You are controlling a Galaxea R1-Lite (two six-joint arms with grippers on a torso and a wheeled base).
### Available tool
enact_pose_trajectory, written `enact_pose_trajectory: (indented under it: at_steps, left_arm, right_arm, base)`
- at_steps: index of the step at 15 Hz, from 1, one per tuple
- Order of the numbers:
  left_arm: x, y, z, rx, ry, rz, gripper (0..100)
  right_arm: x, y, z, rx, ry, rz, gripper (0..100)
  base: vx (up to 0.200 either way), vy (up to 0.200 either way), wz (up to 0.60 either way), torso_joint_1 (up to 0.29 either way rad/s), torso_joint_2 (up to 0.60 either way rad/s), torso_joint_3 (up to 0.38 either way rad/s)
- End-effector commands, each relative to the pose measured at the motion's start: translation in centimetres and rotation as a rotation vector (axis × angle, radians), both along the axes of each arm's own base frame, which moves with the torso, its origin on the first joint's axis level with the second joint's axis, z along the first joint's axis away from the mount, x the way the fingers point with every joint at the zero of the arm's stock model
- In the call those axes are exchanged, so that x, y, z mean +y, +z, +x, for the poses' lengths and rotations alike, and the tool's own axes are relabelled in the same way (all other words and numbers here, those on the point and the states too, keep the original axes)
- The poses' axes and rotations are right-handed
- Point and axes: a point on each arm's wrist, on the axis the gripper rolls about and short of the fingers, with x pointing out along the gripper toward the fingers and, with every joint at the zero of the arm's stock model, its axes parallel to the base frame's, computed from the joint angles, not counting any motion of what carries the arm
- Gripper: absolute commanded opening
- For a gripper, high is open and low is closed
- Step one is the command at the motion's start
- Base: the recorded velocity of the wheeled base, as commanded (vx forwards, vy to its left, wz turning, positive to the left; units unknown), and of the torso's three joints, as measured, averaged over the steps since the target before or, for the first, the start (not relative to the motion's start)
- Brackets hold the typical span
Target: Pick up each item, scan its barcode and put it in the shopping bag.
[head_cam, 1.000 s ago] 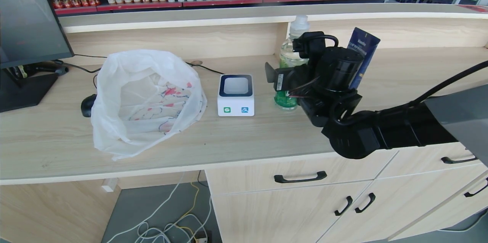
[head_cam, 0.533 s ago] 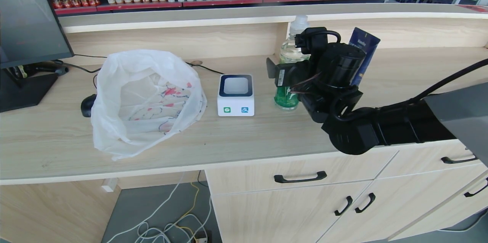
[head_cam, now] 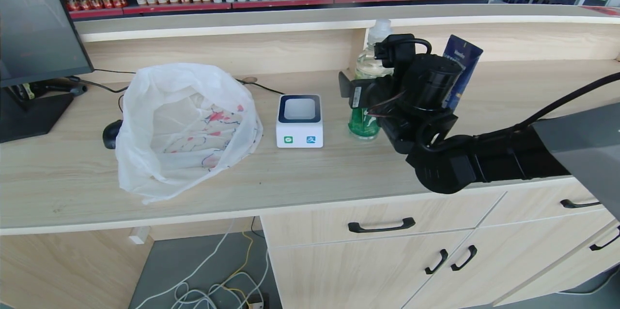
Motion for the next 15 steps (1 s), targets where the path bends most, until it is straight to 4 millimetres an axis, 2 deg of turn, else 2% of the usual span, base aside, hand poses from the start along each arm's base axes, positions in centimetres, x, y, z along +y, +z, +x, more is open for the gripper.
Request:
enact_pose_trajectory:
  at_steps: [1,8,9,11,15]
  left_arm:
    - [0.0,0.0,0.0,0.000,0.000,0.000,100]
    - [0.0,0.0,0.0,0.000,0.001,0.000,100]
    - [0.0,0.0,0.0,0.000,0.001,0.000,100]
    - [0.0,0.0,0.0,0.000,0.001,0.000,100]
    - [0.0,0.0,0.0,0.000,0.001,0.000,100]
  right_arm:
    - [0.3,0.1,0.6,-0.015,-0.001,0.010,100]
    - [0.5,0.1,0.9,-0.023,-0.003,0.013,100]
    - [0.5,0.1,0.9,-0.024,-0.006,0.015,0]
    - [1.3,0.6,0.4,-0.035,0.006,0.027,0]
    - [1.1,1.3,0.2,-0.051,0.005,0.036,0]
  base:
    - [0.000,0.000,0.00,0.000,0.00,0.000]
    - [0.000,0.000,0.00,0.000,0.00,0.000]
    - [0.000,0.000,0.00,0.000,0.00,0.000]
    - [0.000,0.000,0.00,0.000,0.00,0.000]
    - [0.000,0.000,0.00,0.000,0.00,0.000]
